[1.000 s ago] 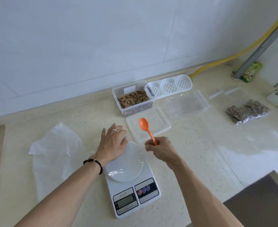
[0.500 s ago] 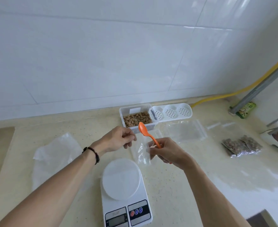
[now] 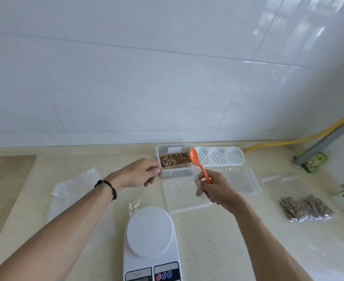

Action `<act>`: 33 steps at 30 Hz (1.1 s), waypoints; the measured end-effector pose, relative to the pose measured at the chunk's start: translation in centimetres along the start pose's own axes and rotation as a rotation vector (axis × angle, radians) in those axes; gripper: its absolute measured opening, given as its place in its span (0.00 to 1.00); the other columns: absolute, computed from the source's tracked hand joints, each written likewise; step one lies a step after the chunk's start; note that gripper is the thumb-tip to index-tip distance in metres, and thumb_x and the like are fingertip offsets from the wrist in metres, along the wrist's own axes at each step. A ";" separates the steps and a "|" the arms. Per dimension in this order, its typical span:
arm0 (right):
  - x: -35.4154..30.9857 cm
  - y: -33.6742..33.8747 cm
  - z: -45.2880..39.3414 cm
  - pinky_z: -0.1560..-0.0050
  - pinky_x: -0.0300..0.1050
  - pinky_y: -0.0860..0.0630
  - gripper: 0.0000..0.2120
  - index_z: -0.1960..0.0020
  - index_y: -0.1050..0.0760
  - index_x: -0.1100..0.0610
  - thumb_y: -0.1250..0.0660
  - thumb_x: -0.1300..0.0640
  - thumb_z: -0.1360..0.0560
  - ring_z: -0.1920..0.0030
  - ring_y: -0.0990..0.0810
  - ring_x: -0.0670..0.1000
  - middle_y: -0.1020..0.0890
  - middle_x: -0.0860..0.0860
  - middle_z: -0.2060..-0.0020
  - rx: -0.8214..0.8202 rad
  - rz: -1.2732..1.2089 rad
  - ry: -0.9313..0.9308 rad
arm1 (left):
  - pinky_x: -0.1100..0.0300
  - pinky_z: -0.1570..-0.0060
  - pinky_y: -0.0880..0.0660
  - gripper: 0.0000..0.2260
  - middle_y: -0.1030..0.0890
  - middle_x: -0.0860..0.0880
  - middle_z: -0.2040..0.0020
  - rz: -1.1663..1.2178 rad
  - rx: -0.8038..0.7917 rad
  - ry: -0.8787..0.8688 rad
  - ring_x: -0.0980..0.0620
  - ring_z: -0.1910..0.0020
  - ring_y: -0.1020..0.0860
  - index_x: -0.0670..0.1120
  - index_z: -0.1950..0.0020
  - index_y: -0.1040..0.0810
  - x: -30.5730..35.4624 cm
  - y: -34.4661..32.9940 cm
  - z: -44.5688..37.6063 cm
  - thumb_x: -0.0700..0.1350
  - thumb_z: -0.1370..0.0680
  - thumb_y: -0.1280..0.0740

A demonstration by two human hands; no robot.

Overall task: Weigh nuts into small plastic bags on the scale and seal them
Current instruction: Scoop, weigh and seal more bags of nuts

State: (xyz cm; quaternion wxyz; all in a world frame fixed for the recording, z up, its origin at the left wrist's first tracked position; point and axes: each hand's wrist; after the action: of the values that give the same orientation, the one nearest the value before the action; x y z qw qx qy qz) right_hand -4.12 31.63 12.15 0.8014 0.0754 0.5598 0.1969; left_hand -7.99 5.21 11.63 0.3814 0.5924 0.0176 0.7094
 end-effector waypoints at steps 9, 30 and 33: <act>-0.6 -1.9 -0.3 0.75 0.41 0.42 0.06 0.50 0.26 0.60 0.38 0.69 0.23 0.75 0.39 0.48 0.18 0.61 0.68 0.049 -0.188 0.001 | 0.57 0.52 0.29 0.09 0.20 0.50 0.50 -0.516 0.256 -0.052 0.48 0.51 0.22 0.48 0.45 0.22 -1.2 -1.0 0.5 0.46 0.19 0.40; -0.8 -1.4 -4.8 0.67 0.48 0.27 0.10 0.55 0.28 0.59 0.46 0.63 0.20 0.66 0.30 0.51 0.28 0.54 0.66 0.170 0.180 -0.104 | 0.54 0.40 0.37 0.41 0.30 0.53 0.46 -0.432 0.475 -0.180 0.52 0.45 0.28 0.56 0.32 0.41 -4.1 -4.2 -2.9 0.61 0.39 0.26; -0.1 -0.8 -6.7 0.59 0.61 0.20 0.11 0.57 0.27 0.64 0.48 0.71 0.27 0.65 0.28 0.54 0.29 0.56 0.65 0.190 0.416 -0.027 | 0.55 0.42 0.35 0.39 0.28 0.52 0.46 -0.429 0.493 -0.130 0.51 0.45 0.27 0.56 0.34 0.40 -5.0 -3.8 -3.9 0.60 0.39 0.25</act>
State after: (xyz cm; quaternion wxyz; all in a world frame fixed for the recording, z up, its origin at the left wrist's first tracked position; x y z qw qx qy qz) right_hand -10.23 30.23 9.55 0.7401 0.2669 0.5376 0.3033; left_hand -9.29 6.79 4.52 0.3676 0.6937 0.2885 0.5480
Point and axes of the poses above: each hand's wrist, its own z-axis away from the middle knuckle, its own y-axis out of the back of the hand, x = y × z
